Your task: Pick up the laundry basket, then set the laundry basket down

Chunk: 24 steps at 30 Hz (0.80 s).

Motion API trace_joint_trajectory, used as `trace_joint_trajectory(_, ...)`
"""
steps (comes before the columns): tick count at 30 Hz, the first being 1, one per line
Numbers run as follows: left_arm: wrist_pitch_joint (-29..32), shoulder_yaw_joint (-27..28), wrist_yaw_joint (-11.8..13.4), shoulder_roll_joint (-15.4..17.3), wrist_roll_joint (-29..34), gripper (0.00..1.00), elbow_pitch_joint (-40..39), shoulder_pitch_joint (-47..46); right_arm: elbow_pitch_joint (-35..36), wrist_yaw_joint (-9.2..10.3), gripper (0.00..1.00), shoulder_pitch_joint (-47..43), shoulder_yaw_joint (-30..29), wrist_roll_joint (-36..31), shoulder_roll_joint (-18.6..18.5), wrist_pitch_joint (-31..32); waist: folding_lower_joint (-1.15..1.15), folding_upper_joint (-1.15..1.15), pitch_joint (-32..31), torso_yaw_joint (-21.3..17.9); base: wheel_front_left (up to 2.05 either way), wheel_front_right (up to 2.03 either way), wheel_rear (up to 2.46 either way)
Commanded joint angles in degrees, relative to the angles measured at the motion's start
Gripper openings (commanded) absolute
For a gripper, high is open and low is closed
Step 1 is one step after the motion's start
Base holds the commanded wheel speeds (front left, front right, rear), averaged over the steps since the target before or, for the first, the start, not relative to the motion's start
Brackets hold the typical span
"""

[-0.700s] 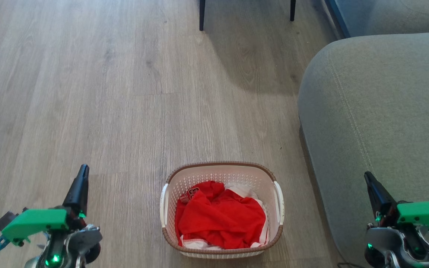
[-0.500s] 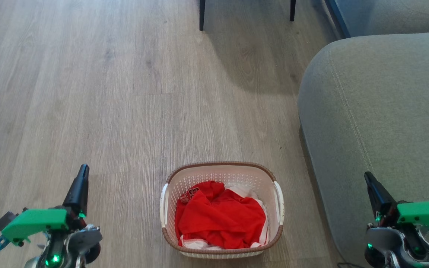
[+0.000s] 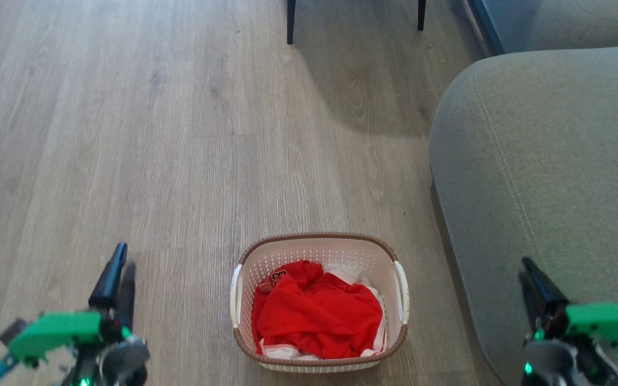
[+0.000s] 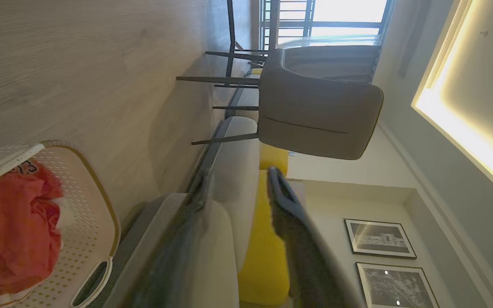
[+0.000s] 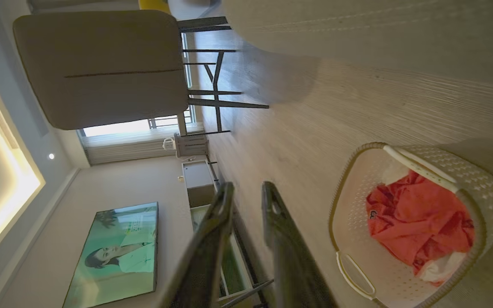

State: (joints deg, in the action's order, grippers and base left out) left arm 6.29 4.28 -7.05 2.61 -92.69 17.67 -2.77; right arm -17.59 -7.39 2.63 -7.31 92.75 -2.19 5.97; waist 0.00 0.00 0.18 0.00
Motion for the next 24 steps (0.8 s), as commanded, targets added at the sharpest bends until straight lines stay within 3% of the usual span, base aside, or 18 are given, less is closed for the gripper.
trace_joint_trajectory(1, 0.0, 0.0, 0.0, 0.0, 0.0, 1.0, 0.5, 0.4, -0.5, 0.0, 1.0, -0.3, 0.0, 0.0, 0.1, 0.0, 0.0, 0.0, 0.0, 0.0, 0.0, 0.0, 0.0)
trace_joint_trajectory(13, -1.9, -1.1, 0.6, 0.0, 1.8, 1.0, -1.0, 1.8, -0.1, -0.01, 1.0, -1.6, 1.3, -1.3, 0.2, -1.8, 0.0, 0.0, -0.2, 0.0, 0.0, 0.0, 0.0)
trace_joint_trajectory(24, -3.7, -2.4, 1.9, 0.0, 8.3, 1.0, -4.1, 2.0, 2.0, -0.02, 1.0, -1.9, 1.2, -7.4, 0.1, -3.7, 0.0, 0.0, -0.6, 0.0, 0.0, 0.0, 0.0)
